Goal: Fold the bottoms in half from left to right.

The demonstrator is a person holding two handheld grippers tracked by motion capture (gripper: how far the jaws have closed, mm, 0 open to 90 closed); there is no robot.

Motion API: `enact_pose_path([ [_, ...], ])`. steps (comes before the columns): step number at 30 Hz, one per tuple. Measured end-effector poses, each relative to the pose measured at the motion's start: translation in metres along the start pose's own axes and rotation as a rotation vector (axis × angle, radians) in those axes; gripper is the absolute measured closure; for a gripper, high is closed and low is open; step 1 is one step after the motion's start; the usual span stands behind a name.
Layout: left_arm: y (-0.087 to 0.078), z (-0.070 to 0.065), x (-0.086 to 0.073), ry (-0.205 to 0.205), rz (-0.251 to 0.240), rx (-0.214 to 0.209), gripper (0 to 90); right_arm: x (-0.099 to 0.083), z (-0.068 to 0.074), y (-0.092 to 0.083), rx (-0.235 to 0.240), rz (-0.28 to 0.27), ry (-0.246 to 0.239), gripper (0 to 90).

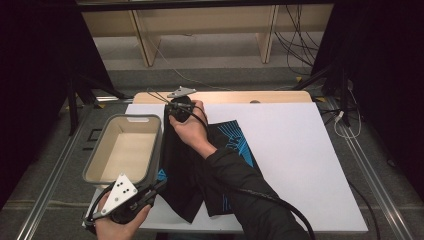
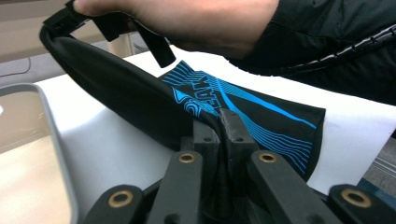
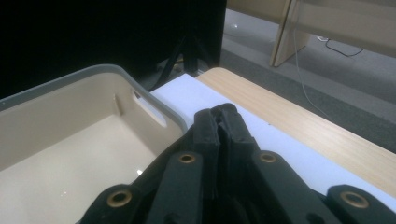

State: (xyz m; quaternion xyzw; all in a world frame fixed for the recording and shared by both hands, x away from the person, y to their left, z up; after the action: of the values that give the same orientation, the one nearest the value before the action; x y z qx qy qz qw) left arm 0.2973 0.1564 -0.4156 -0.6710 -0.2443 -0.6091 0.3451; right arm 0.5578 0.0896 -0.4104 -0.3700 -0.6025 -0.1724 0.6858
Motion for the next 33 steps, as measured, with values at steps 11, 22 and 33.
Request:
enact_pose_path([
  [11,0.018,-0.011,0.004,0.020,-0.002,-0.047,85.3,-0.001,-0.009,-0.007,-0.016,-0.002,0.004,86.7],
  [22,0.032,-0.018,0.008,0.040,0.006,-0.073,85.3,-0.001,-0.021,-0.016,-0.029,0.001,0.017,86.7],
  [33,0.038,-0.023,0.010,0.055,0.016,-0.090,85.3,-0.002,-0.025,-0.020,-0.031,0.007,0.023,86.7],
])
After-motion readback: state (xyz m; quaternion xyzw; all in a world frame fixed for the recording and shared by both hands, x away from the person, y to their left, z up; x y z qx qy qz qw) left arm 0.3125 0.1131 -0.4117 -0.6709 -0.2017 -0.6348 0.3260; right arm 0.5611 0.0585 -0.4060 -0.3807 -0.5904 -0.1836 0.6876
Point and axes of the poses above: each handheld gripper's, and its own axes: y roughly forward along the jaws, x roughly out of its top, z roughly to its left, the point moved 6 cm from there along y, roughly forward along the jaws, and after that the axes turned 10 degrees about -z, right-handed, at the moved point
